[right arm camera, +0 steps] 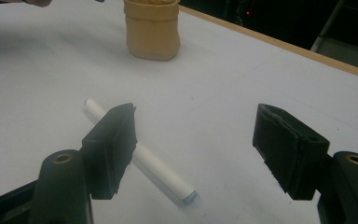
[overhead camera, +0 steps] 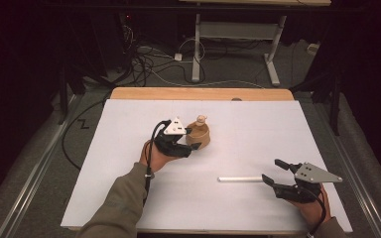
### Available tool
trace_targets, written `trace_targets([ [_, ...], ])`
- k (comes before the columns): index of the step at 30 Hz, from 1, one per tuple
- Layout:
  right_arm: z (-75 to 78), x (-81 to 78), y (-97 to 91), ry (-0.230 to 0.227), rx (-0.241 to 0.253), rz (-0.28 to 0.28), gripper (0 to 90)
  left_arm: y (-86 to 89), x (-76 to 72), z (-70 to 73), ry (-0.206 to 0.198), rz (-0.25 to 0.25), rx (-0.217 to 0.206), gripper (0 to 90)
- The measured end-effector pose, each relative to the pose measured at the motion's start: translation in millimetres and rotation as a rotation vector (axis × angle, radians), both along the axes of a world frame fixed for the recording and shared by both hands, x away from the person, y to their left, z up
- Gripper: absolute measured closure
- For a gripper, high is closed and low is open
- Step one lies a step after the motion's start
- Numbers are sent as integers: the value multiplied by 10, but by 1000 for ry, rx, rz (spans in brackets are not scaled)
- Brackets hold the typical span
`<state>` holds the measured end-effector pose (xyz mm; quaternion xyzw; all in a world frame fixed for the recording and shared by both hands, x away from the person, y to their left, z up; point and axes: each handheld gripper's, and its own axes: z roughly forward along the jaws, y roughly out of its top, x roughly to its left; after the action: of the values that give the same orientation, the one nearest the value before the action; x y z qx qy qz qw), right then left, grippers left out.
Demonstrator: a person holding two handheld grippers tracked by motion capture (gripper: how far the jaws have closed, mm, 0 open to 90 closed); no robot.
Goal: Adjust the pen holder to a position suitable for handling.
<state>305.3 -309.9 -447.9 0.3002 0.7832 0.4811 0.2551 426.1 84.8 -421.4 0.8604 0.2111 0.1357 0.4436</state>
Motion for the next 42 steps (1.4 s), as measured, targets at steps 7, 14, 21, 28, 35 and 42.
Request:
trace_targets([
  [7, -15, 10, 0, 5, -4, 3, 308, -181, 164, 1, 50, -44, 45, 477],
  [14, -40, 21, 6, 22, -10, 15, 327, -282, 351, -74, 124, -41, 91, 544],
  [21, -51, 30, 11, 27, -11, 26, 335, -274, 475, -202, 170, -66, 58, 685],
  [28, -66, 38, 22, 38, -12, 40, 340, -303, 488, -171, 190, -97, 80, 776],
  [35, -59, 35, 12, 41, -6, 39, 341, -281, 339, -88, 216, -147, 121, 789],
  [42, -50, 30, 21, 37, -6, 41, 341, -306, 12, -52, 198, -215, 168, 788],
])
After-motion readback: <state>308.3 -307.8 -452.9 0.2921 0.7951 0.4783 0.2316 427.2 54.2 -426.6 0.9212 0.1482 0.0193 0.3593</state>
